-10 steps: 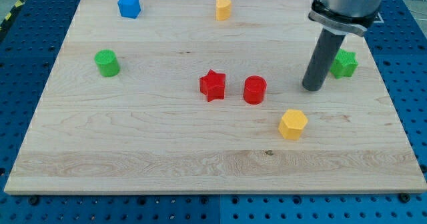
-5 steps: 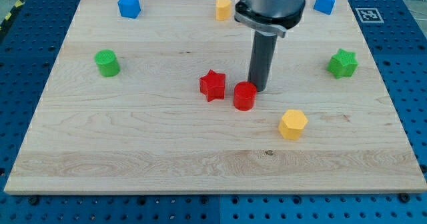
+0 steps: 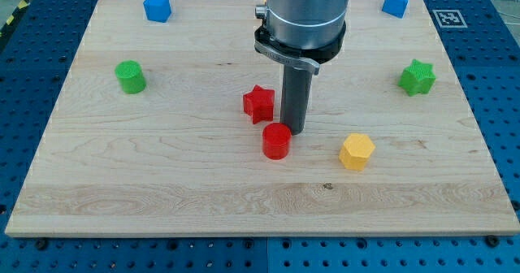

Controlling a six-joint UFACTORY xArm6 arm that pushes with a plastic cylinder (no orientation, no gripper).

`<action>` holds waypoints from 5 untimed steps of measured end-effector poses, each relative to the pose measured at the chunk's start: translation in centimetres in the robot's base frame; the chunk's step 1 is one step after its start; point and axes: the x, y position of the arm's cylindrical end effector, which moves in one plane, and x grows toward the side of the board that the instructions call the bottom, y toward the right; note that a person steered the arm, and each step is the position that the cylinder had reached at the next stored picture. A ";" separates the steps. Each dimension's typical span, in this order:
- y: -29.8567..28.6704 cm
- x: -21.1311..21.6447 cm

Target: Push the red circle to the bottom of the green circle

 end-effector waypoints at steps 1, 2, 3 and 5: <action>0.3 0.2; 0.4 0.6; 0.5 0.6; 0.4 2.1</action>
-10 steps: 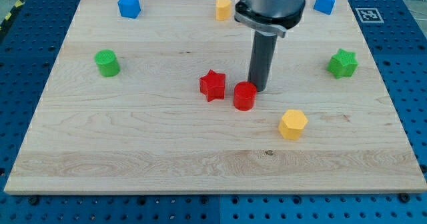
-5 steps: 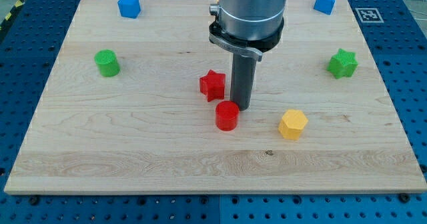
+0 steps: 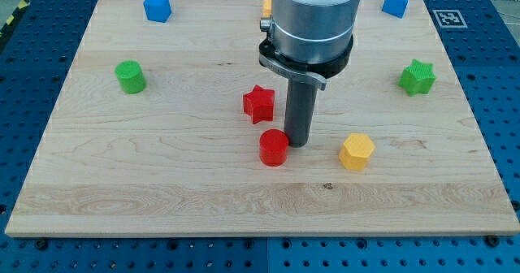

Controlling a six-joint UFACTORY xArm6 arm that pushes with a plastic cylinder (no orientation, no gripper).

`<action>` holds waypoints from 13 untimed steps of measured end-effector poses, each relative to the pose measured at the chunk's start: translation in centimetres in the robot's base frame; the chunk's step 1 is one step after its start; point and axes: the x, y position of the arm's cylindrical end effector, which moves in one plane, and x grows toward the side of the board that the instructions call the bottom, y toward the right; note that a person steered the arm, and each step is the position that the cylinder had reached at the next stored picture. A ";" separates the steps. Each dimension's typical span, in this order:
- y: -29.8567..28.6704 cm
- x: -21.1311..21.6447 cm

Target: Push the red circle to the bottom of the green circle

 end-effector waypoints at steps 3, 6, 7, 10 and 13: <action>-3.0 0.6; -4.2 1.3; -5.1 2.9; -8.3 4.3; -11.0 4.6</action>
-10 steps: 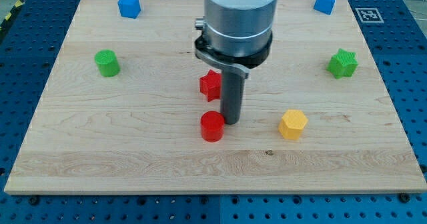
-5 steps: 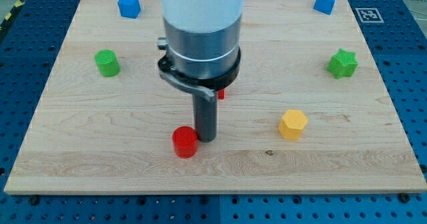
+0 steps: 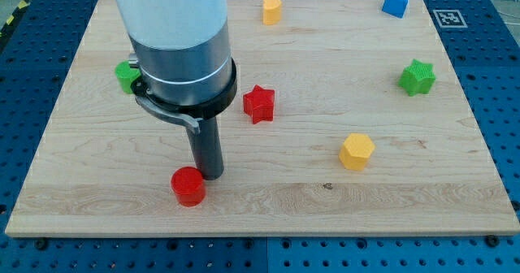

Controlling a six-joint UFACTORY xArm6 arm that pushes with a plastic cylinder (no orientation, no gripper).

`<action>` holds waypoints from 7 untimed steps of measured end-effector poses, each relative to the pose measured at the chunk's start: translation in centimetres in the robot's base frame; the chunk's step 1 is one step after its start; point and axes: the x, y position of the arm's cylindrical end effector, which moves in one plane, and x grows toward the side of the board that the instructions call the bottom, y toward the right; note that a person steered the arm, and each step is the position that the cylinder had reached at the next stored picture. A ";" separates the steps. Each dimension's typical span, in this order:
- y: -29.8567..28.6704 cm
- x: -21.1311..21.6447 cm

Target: Push the red circle to the bottom of the green circle

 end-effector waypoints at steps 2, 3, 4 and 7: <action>0.5 0.4; 0.4 1.1; -1.2 1.2; 0.0 5.0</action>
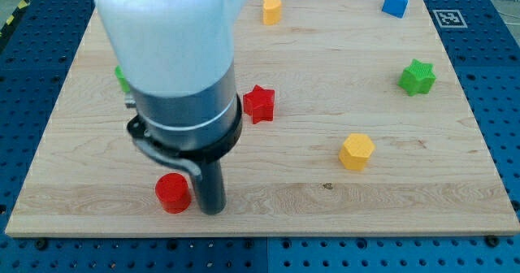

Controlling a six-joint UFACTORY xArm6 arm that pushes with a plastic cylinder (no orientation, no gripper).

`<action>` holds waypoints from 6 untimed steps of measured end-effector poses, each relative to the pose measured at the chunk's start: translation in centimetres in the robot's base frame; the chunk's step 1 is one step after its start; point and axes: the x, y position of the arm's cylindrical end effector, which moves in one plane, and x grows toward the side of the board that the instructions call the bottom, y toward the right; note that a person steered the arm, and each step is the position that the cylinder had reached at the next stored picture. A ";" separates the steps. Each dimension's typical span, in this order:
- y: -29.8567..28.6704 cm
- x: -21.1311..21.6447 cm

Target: Push the red circle to the bottom of the green circle

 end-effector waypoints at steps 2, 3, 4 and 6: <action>-2.6 0.2; 0.8 -0.9; -2.0 -1.9; -8.7 -1.9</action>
